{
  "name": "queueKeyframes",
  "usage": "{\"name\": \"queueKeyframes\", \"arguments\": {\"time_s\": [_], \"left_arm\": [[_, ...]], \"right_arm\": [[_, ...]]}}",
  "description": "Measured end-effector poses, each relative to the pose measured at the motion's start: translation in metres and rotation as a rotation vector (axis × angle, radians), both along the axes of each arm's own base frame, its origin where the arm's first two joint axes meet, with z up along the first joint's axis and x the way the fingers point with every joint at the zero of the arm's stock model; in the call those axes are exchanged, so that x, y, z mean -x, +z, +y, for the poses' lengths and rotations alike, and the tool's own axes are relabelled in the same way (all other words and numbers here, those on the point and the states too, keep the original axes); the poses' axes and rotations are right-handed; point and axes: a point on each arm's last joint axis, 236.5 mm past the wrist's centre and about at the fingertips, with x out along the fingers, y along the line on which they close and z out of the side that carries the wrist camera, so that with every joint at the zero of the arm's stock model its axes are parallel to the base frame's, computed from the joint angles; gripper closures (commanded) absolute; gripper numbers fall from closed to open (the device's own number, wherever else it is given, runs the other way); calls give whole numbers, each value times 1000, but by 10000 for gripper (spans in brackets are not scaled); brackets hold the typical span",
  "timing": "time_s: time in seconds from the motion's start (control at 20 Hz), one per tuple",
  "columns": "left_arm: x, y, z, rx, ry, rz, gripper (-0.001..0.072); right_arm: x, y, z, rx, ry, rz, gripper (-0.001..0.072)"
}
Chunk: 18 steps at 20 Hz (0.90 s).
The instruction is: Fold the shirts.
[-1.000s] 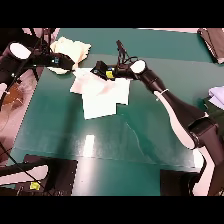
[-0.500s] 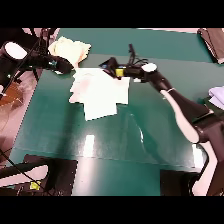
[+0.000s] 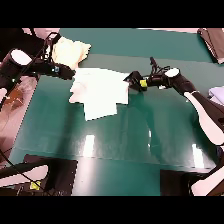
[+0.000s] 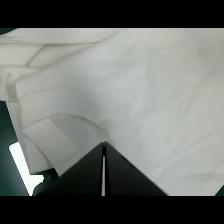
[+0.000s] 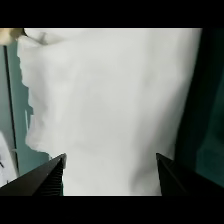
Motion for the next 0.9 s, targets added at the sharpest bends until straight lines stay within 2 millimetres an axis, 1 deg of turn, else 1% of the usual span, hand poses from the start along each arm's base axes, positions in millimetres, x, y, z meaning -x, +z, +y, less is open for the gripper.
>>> {"name": "queueKeyframes", "arguments": {"time_s": [0.15, 0.2, 0.35, 0.4, 0.5, 0.65, 0.7, 0.75, 0.8, 0.85, 0.9], "left_arm": [[1, -1, 0, -1, -3, 6, 683], [1, -2, 0, -1, -2, 6, 683], [1, -2, 0, -2, -2, 6, 683], [1, -2, -1, -1, -3, 6, 684], [0, -1, 1, -3, 2, 3, 684], [0, -1, 0, -1, 0, 2, 683], [0, -1, 1, -2, 1, 2, 683], [0, -1, 1, -2, 3, 2, 683], [0, -1, 1, -1, 2, 2, 683], [1, -1, 0, -1, -1, 3, 683], [1, -1, -1, 2, -1, 3, 684]], "right_arm": [[1, -12, -11, 38, -10, 7, 43], [0, -13, -13, 42, -13, 9, 43], [2, -26, -14, 59, -13, 26, 43], [3, -30, -10, 59, -7, 29, 43], [6, -32, 5, 50, 18, 31, 44], [1, -34, 30, 37, 43, 20, 45], [-1, -34, 39, 28, 46, 22, 71], [-4, -35, 47, 23, 52, 19, 186], [-7, -36, 53, 24, 54, 18, 468], [-11, -37, 58, 23, 57, 12, 644], [-17, -29, 64, 8, 56, -2, 693]]}}
